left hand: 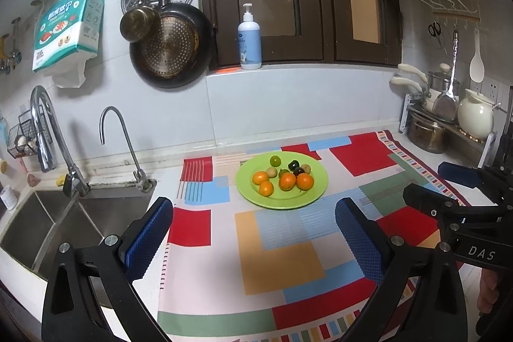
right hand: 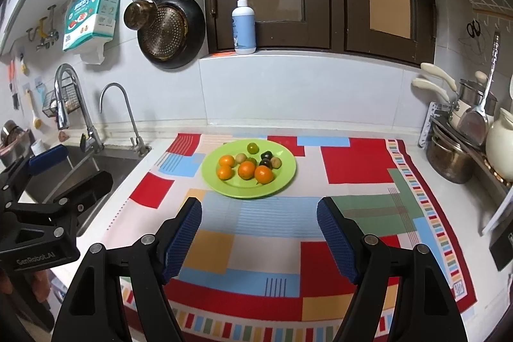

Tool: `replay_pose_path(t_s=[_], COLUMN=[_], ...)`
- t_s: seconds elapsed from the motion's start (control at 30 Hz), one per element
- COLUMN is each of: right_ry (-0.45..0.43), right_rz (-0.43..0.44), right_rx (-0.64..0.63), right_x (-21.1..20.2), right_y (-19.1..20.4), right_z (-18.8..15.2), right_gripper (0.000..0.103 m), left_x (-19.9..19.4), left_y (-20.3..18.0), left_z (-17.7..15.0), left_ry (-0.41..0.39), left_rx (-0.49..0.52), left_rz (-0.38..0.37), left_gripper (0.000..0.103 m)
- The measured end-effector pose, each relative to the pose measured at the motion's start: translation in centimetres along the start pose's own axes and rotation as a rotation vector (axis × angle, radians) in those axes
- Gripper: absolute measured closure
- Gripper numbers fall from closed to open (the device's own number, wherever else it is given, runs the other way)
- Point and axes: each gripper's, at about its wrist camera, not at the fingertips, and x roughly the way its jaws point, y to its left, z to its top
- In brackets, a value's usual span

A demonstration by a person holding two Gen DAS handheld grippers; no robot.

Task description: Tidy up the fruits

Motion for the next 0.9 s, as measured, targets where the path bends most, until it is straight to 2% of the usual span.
replay_pose_path(t_s=[0.9], right_ry=[0.0], right_rz=[0.013], right_rx=[-0.013], right_x=[-0.38], right_y=[0.46], right_z=[-0.39], right_gripper=[0.028], left_x=[-0.82], left_y=[0.43], left_z=[-0.36], left_ry=[-0.022], left_rx=[-0.011], left_rz=[-0.003], left_gripper=[0.0])
